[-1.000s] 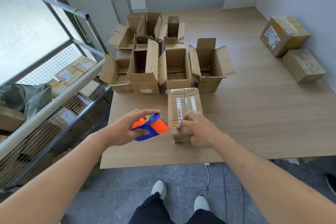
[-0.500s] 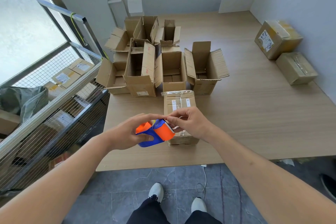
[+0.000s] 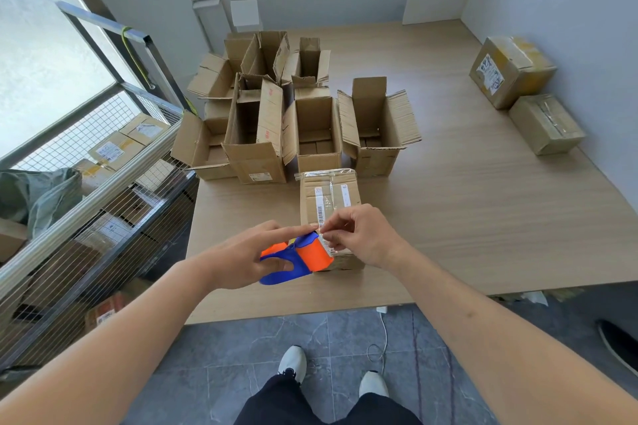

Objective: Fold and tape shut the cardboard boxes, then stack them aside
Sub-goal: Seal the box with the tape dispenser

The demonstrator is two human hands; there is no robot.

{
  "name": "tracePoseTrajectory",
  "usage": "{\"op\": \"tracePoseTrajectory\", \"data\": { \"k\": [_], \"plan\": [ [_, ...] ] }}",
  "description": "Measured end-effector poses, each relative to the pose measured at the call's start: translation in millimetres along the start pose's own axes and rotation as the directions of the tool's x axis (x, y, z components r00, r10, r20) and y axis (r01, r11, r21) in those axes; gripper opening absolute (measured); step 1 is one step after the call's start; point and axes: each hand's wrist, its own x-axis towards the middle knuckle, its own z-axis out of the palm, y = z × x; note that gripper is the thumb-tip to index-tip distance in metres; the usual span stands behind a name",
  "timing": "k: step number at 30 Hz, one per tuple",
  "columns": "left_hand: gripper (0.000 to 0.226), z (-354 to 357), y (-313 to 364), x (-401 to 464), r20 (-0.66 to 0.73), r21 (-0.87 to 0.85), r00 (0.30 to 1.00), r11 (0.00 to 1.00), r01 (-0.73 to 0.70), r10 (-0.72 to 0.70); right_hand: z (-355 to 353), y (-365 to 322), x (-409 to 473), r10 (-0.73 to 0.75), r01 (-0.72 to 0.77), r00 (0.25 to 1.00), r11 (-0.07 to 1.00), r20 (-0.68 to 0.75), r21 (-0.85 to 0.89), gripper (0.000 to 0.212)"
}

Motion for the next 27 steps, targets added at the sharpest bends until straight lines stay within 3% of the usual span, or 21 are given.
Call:
{"op": "tracePoseTrajectory", "data": {
  "k": [2, 9, 13, 27],
  "plan": [
    [0.075, 3, 0, 1, 0.026, 0.067, 1.0, 0.998, 0.0, -0.001, 3, 6, -5, 0.026, -0.028, 0.998, 0.999, -0.059, -0.039, 0.013],
    [0.073, 1, -6, -2, 0.088, 0.063, 0.996, 0.998, 0.028, -0.034, 13, 24, -23, 0.079, -0.084, 0.98, 0.996, -0.181, -0.015, 0.02],
    [0.07, -2, -10, -4, 0.155, 0.196, 0.985, 0.98, 0.043, -0.074, 3, 34, -28, 0.139, -0.141, 0.965, 0.99, -0.224, 0.006, 0.02],
    [0.058, 6, -33, -6, 0.145, 0.15, 0.969, 0.972, 0.18, -0.202, -23, 66, -42, 0.245, -0.269, 0.915, 0.963, -0.319, -0.032, 0.014]
  ]
}}
